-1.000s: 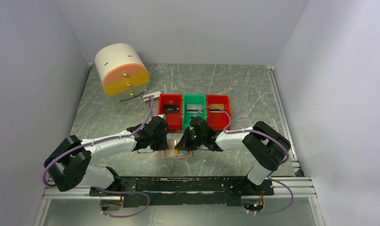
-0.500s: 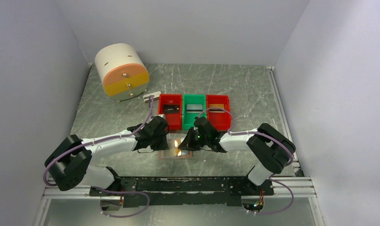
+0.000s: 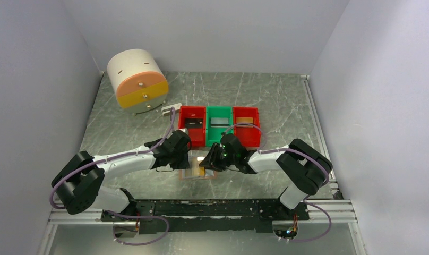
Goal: Take the credit cards out of the card holder
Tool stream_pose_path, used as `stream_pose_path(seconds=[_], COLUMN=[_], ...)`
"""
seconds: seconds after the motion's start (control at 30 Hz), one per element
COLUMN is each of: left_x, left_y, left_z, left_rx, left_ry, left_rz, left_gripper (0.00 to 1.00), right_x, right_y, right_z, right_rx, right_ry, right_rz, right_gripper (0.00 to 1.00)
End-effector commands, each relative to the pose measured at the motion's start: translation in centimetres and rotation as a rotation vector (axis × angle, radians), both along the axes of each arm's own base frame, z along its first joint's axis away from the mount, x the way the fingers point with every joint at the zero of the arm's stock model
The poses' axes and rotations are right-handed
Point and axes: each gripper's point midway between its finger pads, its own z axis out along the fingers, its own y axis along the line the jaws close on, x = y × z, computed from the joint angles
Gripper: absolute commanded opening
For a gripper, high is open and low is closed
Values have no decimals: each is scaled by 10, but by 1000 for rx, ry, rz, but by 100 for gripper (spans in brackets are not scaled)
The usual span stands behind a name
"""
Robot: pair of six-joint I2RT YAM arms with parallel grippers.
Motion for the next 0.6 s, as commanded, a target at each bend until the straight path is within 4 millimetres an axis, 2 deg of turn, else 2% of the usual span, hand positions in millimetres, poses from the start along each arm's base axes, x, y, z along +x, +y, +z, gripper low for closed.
stream_pose_path(seconds=[0.0,0.1,0.57], left_x=[-5,-4,-4], left_y=[20,18,18], left_z=[-12,-12,-12], left_rx=[101,96,97], left_ry=[17,19,16], left_rz=[-3,-7,-10], left_gripper=[19,19,18], right_x=[0,-5,-4], right_y=[-1,0,7], right_z=[-3,-3,-9], right_rx=[48,83,89], right_ry=[-32,-30,-42], right_rz=[1,9,58], right_gripper=[38,39,26])
